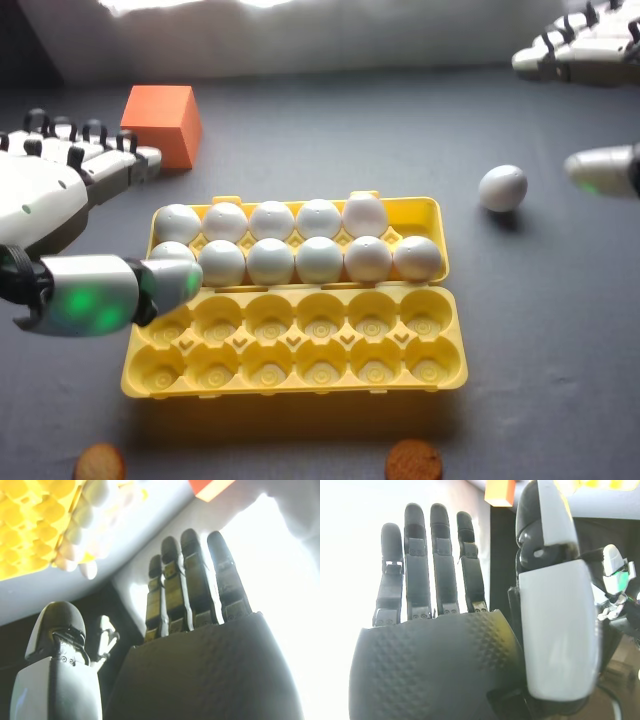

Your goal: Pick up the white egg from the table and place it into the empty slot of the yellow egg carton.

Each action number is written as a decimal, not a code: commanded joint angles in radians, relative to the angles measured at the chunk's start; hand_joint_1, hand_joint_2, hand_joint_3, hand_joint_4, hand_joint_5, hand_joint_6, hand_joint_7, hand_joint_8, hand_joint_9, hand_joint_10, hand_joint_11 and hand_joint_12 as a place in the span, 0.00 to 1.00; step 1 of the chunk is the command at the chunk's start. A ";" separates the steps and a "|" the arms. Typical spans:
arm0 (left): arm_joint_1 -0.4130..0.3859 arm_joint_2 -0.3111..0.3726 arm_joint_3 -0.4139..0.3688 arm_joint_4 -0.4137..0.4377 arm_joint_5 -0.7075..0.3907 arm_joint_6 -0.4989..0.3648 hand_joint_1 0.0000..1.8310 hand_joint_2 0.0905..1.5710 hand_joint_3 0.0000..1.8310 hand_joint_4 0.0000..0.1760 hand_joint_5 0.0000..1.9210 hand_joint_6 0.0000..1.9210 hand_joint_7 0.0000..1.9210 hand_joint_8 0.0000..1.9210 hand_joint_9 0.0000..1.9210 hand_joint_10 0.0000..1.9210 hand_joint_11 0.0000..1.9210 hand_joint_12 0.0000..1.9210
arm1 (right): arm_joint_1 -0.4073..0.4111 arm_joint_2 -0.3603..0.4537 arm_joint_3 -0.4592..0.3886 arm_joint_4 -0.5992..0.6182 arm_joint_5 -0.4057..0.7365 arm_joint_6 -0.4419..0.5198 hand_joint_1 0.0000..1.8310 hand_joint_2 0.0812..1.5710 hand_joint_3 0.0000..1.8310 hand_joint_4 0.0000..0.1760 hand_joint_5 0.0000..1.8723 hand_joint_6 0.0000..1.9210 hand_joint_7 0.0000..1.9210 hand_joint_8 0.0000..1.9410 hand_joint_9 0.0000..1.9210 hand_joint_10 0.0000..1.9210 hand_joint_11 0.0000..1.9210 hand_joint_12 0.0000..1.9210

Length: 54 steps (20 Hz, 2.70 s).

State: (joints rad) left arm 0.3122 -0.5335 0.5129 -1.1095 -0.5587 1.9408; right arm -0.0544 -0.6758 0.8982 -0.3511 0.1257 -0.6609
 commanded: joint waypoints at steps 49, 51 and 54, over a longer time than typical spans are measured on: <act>-0.037 -0.016 0.037 -0.010 -0.054 0.049 0.00 0.73 0.00 0.00 0.10 0.00 0.11 0.00 0.10 0.00 0.00 0.20 | -0.191 -0.517 0.552 0.141 0.183 -0.090 0.59 0.64 0.00 0.00 0.32 0.01 0.32 0.00 0.14 0.39 0.00 0.72; -0.037 -0.016 0.037 -0.015 -0.058 0.050 0.01 0.73 0.00 0.00 0.12 0.00 0.13 0.00 0.12 0.00 0.00 0.24 | -0.202 -0.527 0.556 0.142 0.204 -0.104 0.58 0.64 0.00 0.00 0.32 0.01 0.33 0.00 0.14 0.39 0.00 0.72; -0.037 -0.016 0.035 -0.017 -0.071 0.051 0.00 0.74 0.00 0.00 0.11 0.00 0.13 0.00 0.11 0.00 0.00 0.22 | -0.205 -0.535 0.559 0.209 0.220 -0.194 0.58 0.64 0.00 0.00 0.31 0.01 0.32 0.00 0.14 0.38 0.00 0.71</act>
State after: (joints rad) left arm 0.2886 -0.5575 0.5480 -1.1629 -0.5568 1.9896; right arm -0.2619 -1.2240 1.4506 -0.1528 0.2398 -0.8516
